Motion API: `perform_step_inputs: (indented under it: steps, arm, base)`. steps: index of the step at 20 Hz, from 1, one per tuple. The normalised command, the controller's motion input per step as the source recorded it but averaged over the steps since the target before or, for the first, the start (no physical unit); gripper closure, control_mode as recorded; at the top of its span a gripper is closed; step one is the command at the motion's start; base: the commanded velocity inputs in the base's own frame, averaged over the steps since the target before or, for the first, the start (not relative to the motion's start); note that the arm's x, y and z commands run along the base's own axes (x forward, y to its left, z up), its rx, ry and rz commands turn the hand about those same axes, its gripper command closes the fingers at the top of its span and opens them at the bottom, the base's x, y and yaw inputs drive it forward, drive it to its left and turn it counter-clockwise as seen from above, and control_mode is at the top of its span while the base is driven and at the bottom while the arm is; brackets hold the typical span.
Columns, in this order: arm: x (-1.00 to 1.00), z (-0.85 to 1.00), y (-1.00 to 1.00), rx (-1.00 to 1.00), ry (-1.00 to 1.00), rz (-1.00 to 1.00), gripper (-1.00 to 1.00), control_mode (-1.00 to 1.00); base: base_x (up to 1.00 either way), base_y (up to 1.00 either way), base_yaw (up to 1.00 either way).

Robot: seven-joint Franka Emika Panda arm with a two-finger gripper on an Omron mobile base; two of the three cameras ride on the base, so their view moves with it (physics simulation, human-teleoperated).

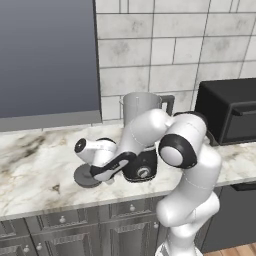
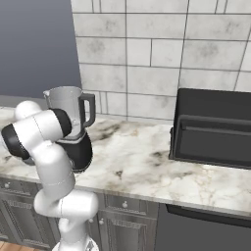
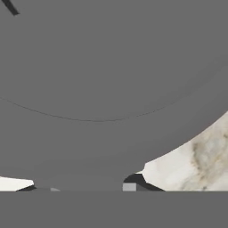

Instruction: Close the lid blender by securely placing the lid on top.

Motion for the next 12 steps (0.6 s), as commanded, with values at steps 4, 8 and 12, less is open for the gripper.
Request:
perform_step_inputs:
  steps: [4,8,12]
  arm:
    - [-0.29,0.06,0.00,0.00,-0.13,0.00,1.00,-1.00]
    - [-0.36,0.37,-0.02,0.01,-0.20,0.00,1.00,-1.00]
    - [-0.15,0.63,0.00,0.03,-0.16,0.00,1.00,-1.00]
  base:
    - [0.00,0.00,0.00]
    - [0.00,0.00,0.00]
    - [0.00,0.00,0.00]
